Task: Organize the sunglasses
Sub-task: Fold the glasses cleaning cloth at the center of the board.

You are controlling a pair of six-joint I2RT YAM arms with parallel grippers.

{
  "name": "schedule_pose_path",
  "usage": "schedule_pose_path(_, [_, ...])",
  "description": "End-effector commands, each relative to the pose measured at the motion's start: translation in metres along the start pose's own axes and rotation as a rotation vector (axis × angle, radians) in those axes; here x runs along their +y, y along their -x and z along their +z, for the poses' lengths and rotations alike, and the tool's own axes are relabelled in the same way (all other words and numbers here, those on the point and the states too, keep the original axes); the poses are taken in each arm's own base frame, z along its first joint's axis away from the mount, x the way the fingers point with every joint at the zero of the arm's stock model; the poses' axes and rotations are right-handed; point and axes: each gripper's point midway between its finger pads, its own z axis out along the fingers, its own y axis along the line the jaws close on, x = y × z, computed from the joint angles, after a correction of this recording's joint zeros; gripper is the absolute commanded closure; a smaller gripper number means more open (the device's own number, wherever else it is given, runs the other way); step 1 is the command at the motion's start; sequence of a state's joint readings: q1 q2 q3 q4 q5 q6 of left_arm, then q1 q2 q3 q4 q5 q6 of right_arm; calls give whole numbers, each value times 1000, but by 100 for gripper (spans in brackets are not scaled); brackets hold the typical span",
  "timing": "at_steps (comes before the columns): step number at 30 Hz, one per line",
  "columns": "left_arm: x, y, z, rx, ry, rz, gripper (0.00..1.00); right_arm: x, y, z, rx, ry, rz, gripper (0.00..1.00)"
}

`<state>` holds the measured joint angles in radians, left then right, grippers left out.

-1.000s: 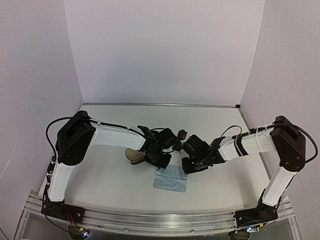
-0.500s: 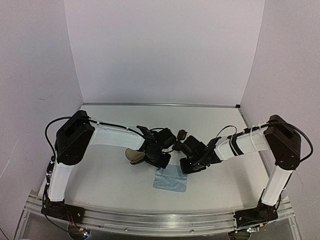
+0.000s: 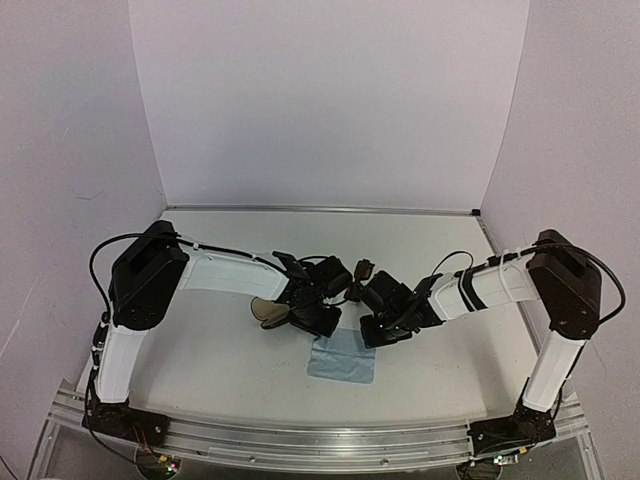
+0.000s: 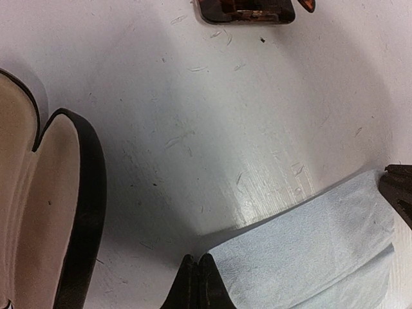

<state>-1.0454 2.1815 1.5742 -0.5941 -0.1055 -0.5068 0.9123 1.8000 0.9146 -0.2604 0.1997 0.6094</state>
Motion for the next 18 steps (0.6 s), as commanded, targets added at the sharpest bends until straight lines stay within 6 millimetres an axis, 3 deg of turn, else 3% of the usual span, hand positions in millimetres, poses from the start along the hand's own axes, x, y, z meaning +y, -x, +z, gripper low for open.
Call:
schedule_pose_path(1, [24, -35, 11, 122, 78, -9, 100, 13, 24, -13, -68, 34, -18, 100])
schedule_pose_path(11, [31, -6, 2, 38, 103, -39, 100, 25, 67, -29, -151, 15, -58, 100])
schedule_pose_path(18, [43, -2, -4, -5, 136, -60, 100, 22, 67, -27, -143, 0, -67, 100])
